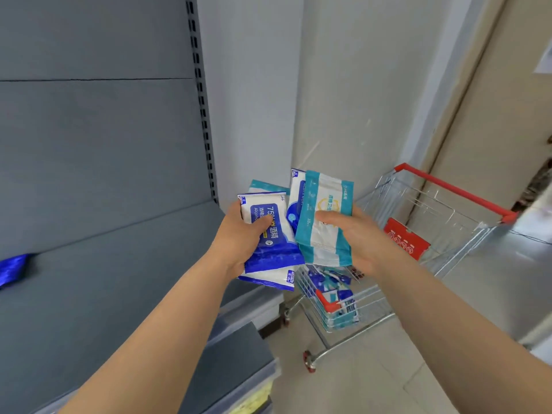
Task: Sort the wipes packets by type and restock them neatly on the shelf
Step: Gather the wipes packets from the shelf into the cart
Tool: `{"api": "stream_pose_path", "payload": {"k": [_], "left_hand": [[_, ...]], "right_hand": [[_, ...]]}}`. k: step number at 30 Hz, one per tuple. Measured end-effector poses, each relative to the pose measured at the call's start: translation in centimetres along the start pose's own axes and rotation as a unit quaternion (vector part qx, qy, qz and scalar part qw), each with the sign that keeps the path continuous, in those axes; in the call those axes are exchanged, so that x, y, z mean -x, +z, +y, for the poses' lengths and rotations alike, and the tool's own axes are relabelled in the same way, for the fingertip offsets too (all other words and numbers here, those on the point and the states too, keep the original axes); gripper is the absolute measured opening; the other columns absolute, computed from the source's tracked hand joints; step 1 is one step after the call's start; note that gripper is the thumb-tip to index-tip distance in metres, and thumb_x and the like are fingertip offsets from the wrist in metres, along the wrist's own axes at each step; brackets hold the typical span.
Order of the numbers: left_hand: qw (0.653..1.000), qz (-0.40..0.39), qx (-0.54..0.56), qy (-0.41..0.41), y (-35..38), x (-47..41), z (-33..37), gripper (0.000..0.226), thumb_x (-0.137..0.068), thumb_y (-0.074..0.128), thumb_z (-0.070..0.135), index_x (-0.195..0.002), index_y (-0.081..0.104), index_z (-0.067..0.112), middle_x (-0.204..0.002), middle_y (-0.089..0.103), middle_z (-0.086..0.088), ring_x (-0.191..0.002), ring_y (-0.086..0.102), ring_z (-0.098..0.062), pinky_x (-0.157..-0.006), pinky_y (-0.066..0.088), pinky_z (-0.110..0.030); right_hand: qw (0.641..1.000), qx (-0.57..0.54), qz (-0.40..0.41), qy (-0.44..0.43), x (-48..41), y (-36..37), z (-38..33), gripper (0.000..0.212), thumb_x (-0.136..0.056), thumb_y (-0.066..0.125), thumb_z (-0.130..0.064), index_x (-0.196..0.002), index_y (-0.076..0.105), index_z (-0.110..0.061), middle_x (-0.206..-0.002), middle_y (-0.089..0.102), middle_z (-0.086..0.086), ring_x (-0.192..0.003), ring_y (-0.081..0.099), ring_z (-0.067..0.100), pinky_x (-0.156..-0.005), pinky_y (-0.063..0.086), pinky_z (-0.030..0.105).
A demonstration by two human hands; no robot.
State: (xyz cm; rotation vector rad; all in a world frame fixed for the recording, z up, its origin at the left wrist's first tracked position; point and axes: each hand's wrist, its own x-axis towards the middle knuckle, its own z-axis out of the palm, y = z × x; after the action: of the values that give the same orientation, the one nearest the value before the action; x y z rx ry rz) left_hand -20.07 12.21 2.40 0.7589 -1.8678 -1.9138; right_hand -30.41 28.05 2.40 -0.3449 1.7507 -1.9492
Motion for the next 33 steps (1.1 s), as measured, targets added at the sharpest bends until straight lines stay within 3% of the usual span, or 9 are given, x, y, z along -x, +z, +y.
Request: {"api": "stream_pose_path", "payload": {"k": [6,9,12,16,20,25,29,33], "left_hand": [[1.000,-0.012,0.017,-0.019,11.6,-5.3,-1.9,0.034,-0.091,0.065,0.022,-0.119,0.047,0.021,-0.107,0.066,0.001,-0.086,0.068,-0.016,-0.057,0.057,-0.029],[1.000,-0.015,0.008,-0.024,16.3,-9.3,-3.2,0.036,-0.090,0.066,0.023,-0.121,0.047,0.021,-0.108,0.066,0.002,-0.085,0.068,-0.013,-0.051,0.055,-0.023],[0.999,-0.018,0.000,-0.040,20.5,-14.3,-4.9,0.039,-0.090,0.066,0.024,-0.124,0.047,0.022,-0.111,0.066,0.000,-0.089,0.068,-0.015,-0.056,0.056,-0.026],[0.996,-0.014,-0.013,-0.092,24.9,-21.5,-7.6,0.042,-0.088,0.068,0.027,-0.124,0.047,0.025,-0.115,0.064,0.000,-0.099,0.066,-0.019,-0.079,0.059,-0.041],[0.990,-0.013,-0.024,-0.140,28.0,-27.3,-10.8,0.044,-0.088,0.068,0.027,-0.126,0.047,0.025,-0.116,0.065,0.000,-0.099,0.067,-0.020,-0.083,0.058,-0.045],[0.978,0.014,-0.012,-0.209,30.8,-33.0,-15.9,0.035,-0.091,0.064,0.026,-0.123,0.050,0.023,-0.113,0.068,-0.003,-0.094,0.069,-0.022,-0.081,0.059,-0.045],[0.963,0.046,0.016,-0.265,32.7,-36.7,-20.6,0.022,-0.095,0.057,0.014,-0.115,0.050,0.020,-0.106,0.068,-0.005,-0.092,0.069,-0.023,-0.073,0.059,-0.038],[0.954,0.104,0.034,-0.281,33.9,-39.7,-26.5,0.024,-0.092,0.059,0.008,-0.109,0.051,0.023,-0.109,0.068,-0.008,-0.094,0.069,-0.027,-0.080,0.058,-0.046]], "right_hand": [[0.999,-0.005,0.030,0.020,-5.2,-10.6,-0.2,0.032,-0.085,0.066,-0.009,-0.117,0.060,-0.015,-0.096,0.074,0.003,-0.082,0.072,0.021,-0.060,0.057,0.034],[0.998,0.001,0.056,0.033,-9.2,-14.8,0.3,0.037,-0.083,0.069,-0.012,-0.118,0.059,-0.018,-0.103,0.073,0.004,-0.089,0.071,0.022,-0.064,0.057,0.035],[0.996,0.010,0.067,0.053,-14.1,-18.4,1.0,0.036,-0.083,0.070,-0.013,-0.117,0.059,-0.019,-0.105,0.072,0.004,-0.092,0.070,0.023,-0.066,0.057,0.036],[0.993,0.014,0.087,0.084,-20.9,-22.3,2.3,0.023,-0.084,0.070,-0.013,-0.102,0.059,-0.024,-0.093,0.071,-0.003,-0.084,0.068,0.015,-0.058,0.054,0.031],[0.986,0.018,0.089,0.139,-27.4,-25.7,4.9,0.031,-0.082,0.071,-0.011,-0.110,0.061,-0.019,-0.102,0.072,0.001,-0.093,0.068,0.019,-0.078,0.057,0.041],[0.977,0.037,0.064,0.197,-34.9,-28.6,9.3,0.035,-0.081,0.073,-0.011,-0.113,0.060,-0.017,-0.105,0.071,0.003,-0.095,0.067,0.022,-0.084,0.055,0.043],[0.968,0.066,0.011,0.240,-41.2,-30.7,13.9,0.034,-0.081,0.072,-0.010,-0.112,0.061,-0.018,-0.105,0.071,0.005,-0.098,0.067,0.025,-0.089,0.054,0.048],[0.953,0.090,-0.048,0.286,-47.1,-32.4,19.6,0.034,-0.080,0.070,-0.005,-0.112,0.062,-0.014,-0.103,0.072,0.009,-0.094,0.069,0.028,-0.085,0.055,0.050]]}}
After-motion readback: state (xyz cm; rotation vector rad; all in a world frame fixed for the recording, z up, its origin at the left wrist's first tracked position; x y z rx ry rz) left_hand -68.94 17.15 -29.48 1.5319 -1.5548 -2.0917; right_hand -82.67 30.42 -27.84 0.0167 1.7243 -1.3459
